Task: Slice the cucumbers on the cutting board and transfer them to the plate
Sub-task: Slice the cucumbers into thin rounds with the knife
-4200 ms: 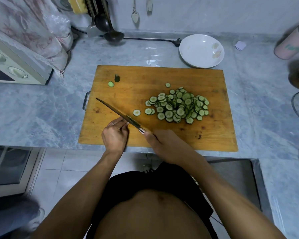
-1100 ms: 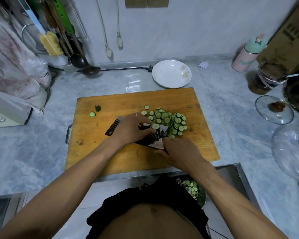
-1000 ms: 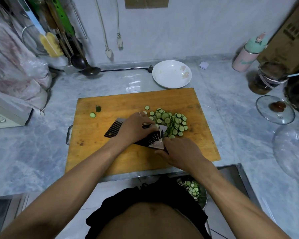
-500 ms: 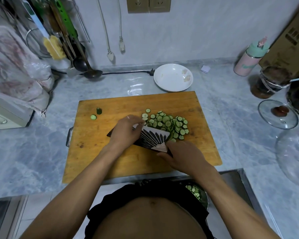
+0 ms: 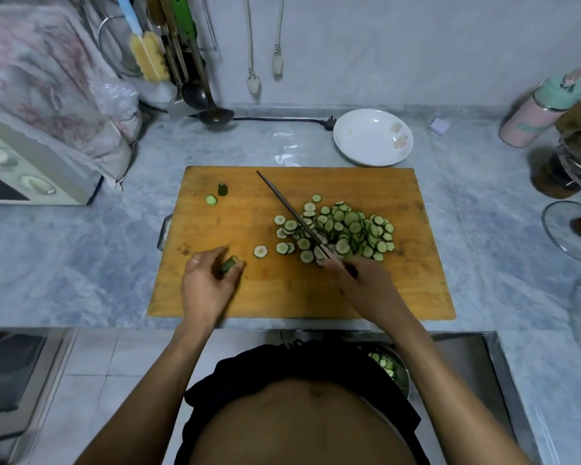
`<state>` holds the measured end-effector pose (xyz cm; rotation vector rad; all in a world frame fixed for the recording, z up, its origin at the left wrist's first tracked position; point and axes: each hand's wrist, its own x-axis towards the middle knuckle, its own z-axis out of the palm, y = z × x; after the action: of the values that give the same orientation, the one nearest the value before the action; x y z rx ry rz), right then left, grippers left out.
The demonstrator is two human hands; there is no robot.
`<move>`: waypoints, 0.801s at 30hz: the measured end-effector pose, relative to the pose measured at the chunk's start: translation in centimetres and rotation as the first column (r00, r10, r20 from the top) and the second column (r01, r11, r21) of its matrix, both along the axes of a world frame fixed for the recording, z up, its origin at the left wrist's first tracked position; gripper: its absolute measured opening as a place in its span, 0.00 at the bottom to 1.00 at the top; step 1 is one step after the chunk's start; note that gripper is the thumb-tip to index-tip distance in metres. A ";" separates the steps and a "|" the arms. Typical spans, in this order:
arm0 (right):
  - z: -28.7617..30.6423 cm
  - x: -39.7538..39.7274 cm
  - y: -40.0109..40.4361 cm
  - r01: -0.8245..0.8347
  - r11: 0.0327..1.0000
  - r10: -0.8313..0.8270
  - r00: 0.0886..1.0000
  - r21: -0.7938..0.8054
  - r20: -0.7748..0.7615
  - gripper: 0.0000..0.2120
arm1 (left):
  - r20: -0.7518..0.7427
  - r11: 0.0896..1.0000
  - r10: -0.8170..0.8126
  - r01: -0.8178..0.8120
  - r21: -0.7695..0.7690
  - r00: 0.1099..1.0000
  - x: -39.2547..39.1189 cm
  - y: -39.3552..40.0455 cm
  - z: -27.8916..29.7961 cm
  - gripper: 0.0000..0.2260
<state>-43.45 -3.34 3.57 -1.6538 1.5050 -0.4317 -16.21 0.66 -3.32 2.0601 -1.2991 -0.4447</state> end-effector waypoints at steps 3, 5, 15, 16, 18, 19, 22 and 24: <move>0.5 1.0 -0.3 -0.033 0.999 0.032 0.999 0.034 0.028 0.28 | 0.085 0.996 -0.088 0.085 0.039 0.992 0.6 -0.1 -0.9 0.19; 0.8 1.5 -0.5 -0.057 0.998 0.056 0.998 0.034 0.043 0.30 | 0.047 0.998 -0.067 0.067 -0.007 0.997 0.9 -0.3 -1.0 0.15; 2.2 2.9 -2.8 -0.113 0.993 0.115 0.991 -0.024 0.073 0.31 | 0.059 0.976 0.083 -0.094 0.197 0.995 5.7 -9.2 3.8 0.12; 2.3 3.0 -3.0 -0.110 0.994 0.111 0.991 -0.026 0.071 0.31 | 0.062 0.968 0.081 -0.093 0.232 0.995 6.0 -10.2 4.1 0.11; 2.4 3.1 -3.5 -0.112 0.993 0.114 0.992 -0.033 0.059 0.30 | 0.040 0.963 0.076 -0.084 0.255 0.996 6.2 -11.7 4.3 0.10; 2.4 3.2 -3.8 -0.115 0.993 0.117 0.992 -0.038 0.055 0.31 | 0.038 0.964 0.072 -0.079 0.254 0.997 6.2 -12.2 4.2 0.09; 2.3 3.2 -4.8 -0.097 0.994 0.100 0.994 -0.054 0.053 0.30 | 0.076 0.964 0.032 -0.050 0.261 0.997 6.1 -13.2 3.0 0.07; 2.2 3.2 -5.3 -0.084 0.995 0.087 0.995 -0.058 0.051 0.32 | 0.064 0.971 0.011 -0.026 0.238 0.998 5.9 -13.4 2.5 0.11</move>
<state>-40.23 -8.63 5.81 -1.7297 1.3888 -0.4709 -10.29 -12.73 -0.82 2.2989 -1.3151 -0.5555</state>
